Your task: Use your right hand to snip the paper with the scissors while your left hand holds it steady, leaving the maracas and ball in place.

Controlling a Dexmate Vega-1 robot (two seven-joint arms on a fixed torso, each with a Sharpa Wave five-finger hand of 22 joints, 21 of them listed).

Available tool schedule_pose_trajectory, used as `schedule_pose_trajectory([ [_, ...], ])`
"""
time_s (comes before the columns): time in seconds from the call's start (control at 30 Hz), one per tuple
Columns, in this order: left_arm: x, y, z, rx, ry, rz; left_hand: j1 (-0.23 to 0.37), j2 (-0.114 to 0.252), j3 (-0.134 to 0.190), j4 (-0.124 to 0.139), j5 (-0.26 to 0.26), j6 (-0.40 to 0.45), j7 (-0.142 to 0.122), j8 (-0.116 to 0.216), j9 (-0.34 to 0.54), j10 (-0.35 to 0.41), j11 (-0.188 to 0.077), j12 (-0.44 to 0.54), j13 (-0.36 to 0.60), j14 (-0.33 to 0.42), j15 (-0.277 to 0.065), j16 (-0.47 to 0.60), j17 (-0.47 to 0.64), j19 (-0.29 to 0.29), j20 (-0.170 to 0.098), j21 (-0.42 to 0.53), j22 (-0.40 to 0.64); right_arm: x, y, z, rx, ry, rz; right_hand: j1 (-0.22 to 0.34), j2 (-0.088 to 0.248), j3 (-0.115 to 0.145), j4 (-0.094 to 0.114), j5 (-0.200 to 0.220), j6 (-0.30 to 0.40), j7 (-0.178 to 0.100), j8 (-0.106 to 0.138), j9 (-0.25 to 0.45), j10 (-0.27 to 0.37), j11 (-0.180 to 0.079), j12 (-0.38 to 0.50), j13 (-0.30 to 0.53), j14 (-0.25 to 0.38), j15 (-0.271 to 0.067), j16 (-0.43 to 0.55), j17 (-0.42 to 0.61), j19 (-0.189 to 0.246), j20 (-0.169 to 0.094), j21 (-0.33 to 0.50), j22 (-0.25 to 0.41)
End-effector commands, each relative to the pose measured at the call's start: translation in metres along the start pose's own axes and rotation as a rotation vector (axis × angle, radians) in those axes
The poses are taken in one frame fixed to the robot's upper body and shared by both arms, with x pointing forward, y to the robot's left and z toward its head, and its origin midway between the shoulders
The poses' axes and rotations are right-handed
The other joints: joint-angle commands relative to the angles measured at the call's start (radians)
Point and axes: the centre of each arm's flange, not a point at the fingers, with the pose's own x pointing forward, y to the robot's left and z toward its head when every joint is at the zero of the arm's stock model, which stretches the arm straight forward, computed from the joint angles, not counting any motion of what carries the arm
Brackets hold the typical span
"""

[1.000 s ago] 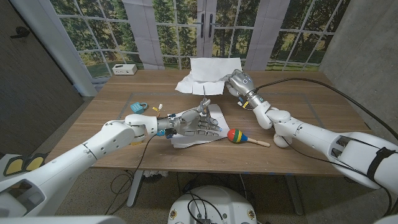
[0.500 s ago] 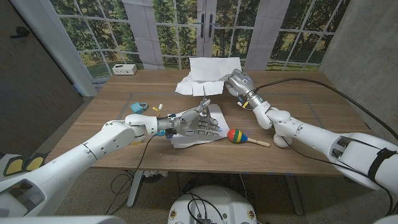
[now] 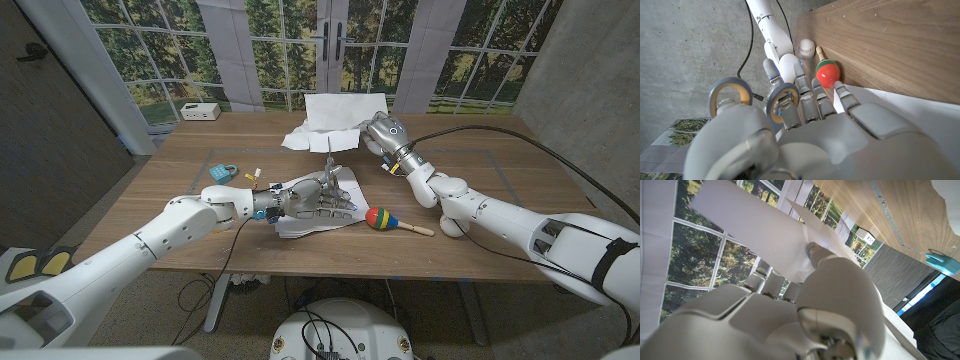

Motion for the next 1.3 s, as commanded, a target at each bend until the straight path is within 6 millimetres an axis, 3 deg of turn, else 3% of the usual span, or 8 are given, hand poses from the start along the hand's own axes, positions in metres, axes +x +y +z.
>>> schedule_pose_trajectory([
  [0.03, 0.0018, -0.0001, -0.0004, -0.021, -0.028, -0.006, 0.006, 0.031, 0.009, 0.003, -0.008, 0.008, 0.008, 0.002, 0.002, 0.098, -0.105, 0.007, 0.007, 0.018, -0.065, 0.007, 0.004, -0.003, -0.008, 0.001, 0.000, 0.0000, 0.0011, 0.0002, -0.001, -0.001, 0.007, -0.007, -0.002, 0.002, -0.008, -0.002, 0.011, 0.003, -0.002, 0.002, 0.014, 0.001, -0.004, 0.005, 0.014, -0.119, -0.007, 0.005, -0.007, -0.120, 0.014, 0.000],
  [0.33, 0.0013, -0.0002, -0.0013, -0.037, -0.028, 0.003, 0.051, 0.112, 0.071, 0.006, -0.022, 0.021, -0.003, 0.014, 0.009, 0.123, -0.128, 0.014, 0.016, 0.033, -0.072, 0.010, 0.006, -0.003, -0.004, 0.002, 0.000, 0.0002, 0.0012, 0.0005, -0.003, -0.002, 0.009, -0.009, -0.004, 0.001, -0.011, -0.002, 0.012, 0.002, -0.004, 0.003, 0.019, 0.002, -0.016, 0.009, 0.020, -0.119, -0.021, 0.013, -0.015, -0.120, 0.033, -0.002],
  [0.4, 0.0018, -0.0004, -0.0013, -0.034, -0.024, -0.006, 0.124, 0.127, 0.203, 0.011, -0.029, 0.005, 0.002, 0.021, 0.025, 0.117, -0.118, 0.010, 0.028, 0.029, -0.064, 0.010, 0.013, -0.005, 0.007, 0.003, 0.001, 0.0003, 0.0011, 0.0006, -0.004, -0.003, 0.008, -0.010, -0.002, 0.001, -0.010, -0.002, 0.012, 0.003, -0.004, 0.003, 0.019, 0.002, -0.018, 0.010, 0.020, -0.119, -0.025, 0.012, -0.016, -0.121, 0.036, -0.003],
  [0.47, 0.0022, -0.0005, -0.0012, -0.038, -0.023, -0.007, 0.152, 0.131, 0.278, 0.020, -0.035, -0.005, 0.000, 0.024, 0.035, 0.113, -0.119, 0.008, 0.034, 0.025, -0.063, 0.009, 0.016, -0.006, 0.007, 0.003, 0.001, 0.0004, 0.0012, 0.0007, -0.004, -0.004, 0.009, -0.011, -0.004, 0.001, -0.011, -0.002, 0.012, 0.002, -0.004, 0.003, 0.023, 0.002, -0.018, 0.013, 0.022, -0.119, -0.027, 0.014, -0.017, -0.122, 0.040, -0.003],
  [0.57, 0.0024, -0.0004, -0.0013, -0.035, -0.027, -0.004, 0.211, 0.130, 0.467, 0.038, -0.060, -0.006, -0.004, 0.033, 0.044, 0.123, -0.129, 0.009, 0.049, 0.032, -0.072, 0.012, 0.021, -0.009, 0.011, 0.004, 0.000, 0.0005, 0.0012, 0.0007, -0.004, -0.003, 0.010, -0.011, -0.003, 0.001, -0.013, -0.002, 0.013, 0.002, -0.005, 0.004, 0.025, 0.002, -0.024, 0.016, 0.025, -0.119, -0.034, 0.020, -0.021, -0.121, 0.049, -0.004],
  [0.6, 0.0024, -0.0004, -0.0012, -0.036, -0.029, -0.002, 0.215, 0.128, 0.486, 0.040, -0.064, -0.005, -0.008, 0.034, 0.045, 0.124, -0.132, 0.008, 0.051, 0.033, -0.072, 0.012, 0.022, -0.009, 0.008, 0.004, 0.000, 0.0004, 0.0013, 0.0008, -0.005, -0.004, 0.010, -0.012, -0.003, 0.000, -0.013, -0.002, 0.013, 0.002, -0.006, 0.004, 0.026, 0.002, -0.025, 0.018, 0.025, -0.119, -0.037, 0.020, -0.022, -0.122, 0.052, -0.004],
  [0.83, 0.0047, -0.0012, 0.0011, -0.006, -0.040, -0.028, 0.229, 0.123, 0.592, 0.054, -0.085, -0.026, -0.015, 0.043, 0.065, 0.115, -0.135, 0.002, 0.062, 0.033, -0.090, 0.012, 0.027, -0.011, -0.009, 0.004, -0.001, -0.0009, 0.0011, -0.0005, -0.010, -0.001, 0.018, -0.013, -0.003, 0.000, -0.014, -0.002, 0.014, 0.002, -0.007, 0.005, 0.027, 0.001, -0.035, 0.021, 0.030, -0.119, -0.049, 0.023, -0.026, -0.123, 0.064, -0.005],
  [1.3, 0.0043, -0.0010, 0.0042, 0.025, -0.050, -0.042, 0.210, 0.111, 0.643, 0.068, -0.108, -0.040, -0.033, 0.062, 0.090, 0.113, -0.148, 0.005, 0.074, 0.032, -0.106, 0.008, 0.030, -0.009, -0.022, 0.004, -0.002, -0.0009, 0.0051, -0.0053, -0.020, 0.020, 0.043, -0.015, -0.004, 0.000, -0.016, -0.002, 0.014, 0.003, -0.009, 0.006, 0.033, 0.001, -0.047, 0.030, 0.037, -0.119, -0.064, 0.033, -0.033, -0.123, 0.080, -0.007],
])
